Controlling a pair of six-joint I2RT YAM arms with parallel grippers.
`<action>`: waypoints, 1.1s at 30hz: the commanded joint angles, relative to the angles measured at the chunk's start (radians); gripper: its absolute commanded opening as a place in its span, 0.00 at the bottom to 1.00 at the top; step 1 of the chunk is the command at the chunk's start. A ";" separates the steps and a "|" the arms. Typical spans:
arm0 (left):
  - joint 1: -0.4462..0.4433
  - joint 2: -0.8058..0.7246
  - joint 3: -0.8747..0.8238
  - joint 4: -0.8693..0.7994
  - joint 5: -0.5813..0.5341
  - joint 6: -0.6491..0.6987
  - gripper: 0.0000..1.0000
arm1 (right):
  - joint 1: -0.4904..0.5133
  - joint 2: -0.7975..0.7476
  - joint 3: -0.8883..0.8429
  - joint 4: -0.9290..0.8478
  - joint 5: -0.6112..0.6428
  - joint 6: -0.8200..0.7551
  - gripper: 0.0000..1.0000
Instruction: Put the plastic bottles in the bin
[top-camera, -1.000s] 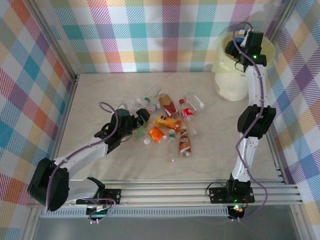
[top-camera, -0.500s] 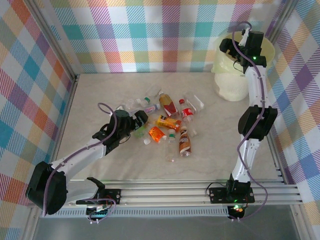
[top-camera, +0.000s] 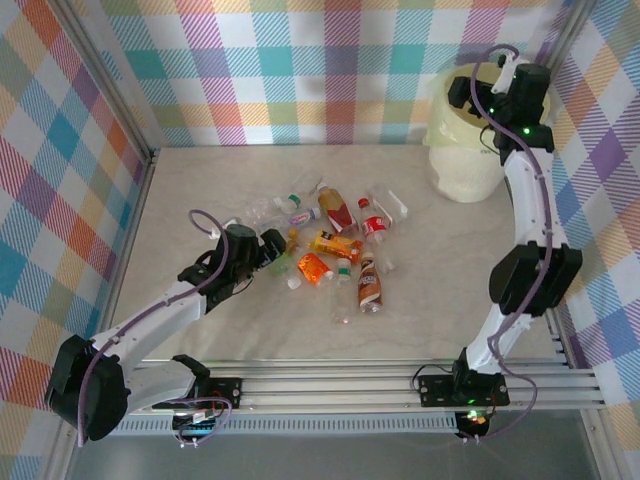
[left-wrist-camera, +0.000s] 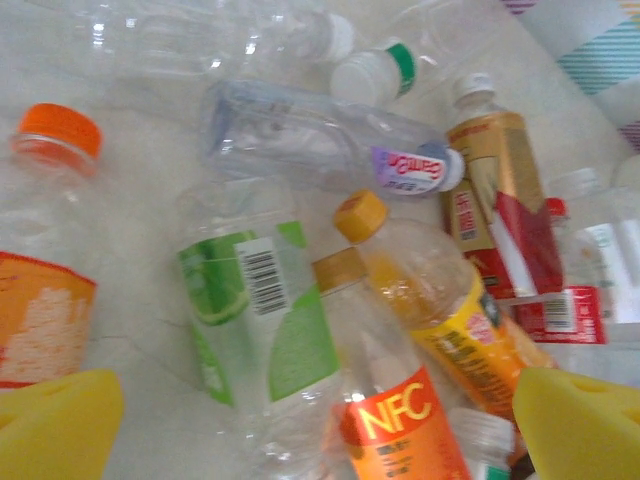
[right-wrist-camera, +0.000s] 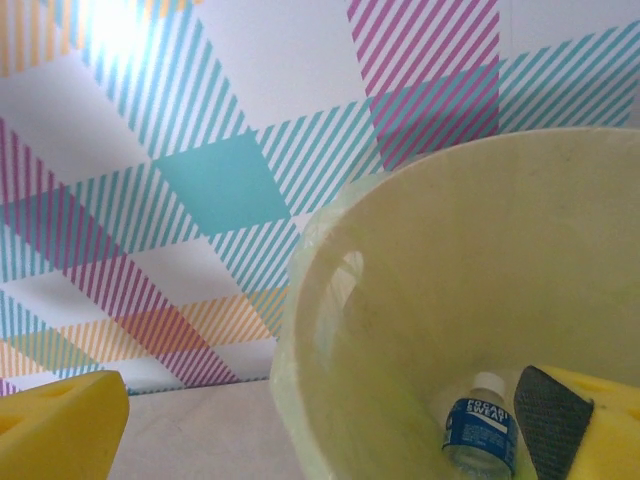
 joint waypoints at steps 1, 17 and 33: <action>-0.009 -0.015 0.050 -0.151 -0.087 0.027 1.00 | 0.004 -0.124 -0.146 0.106 -0.049 -0.015 1.00; 0.153 0.101 0.093 -0.317 0.019 0.190 1.00 | 0.084 -0.482 -0.837 0.353 -0.410 0.304 1.00; 0.284 0.221 0.022 -0.167 0.297 0.429 0.90 | 0.099 -0.499 -0.878 0.264 -0.320 0.332 1.00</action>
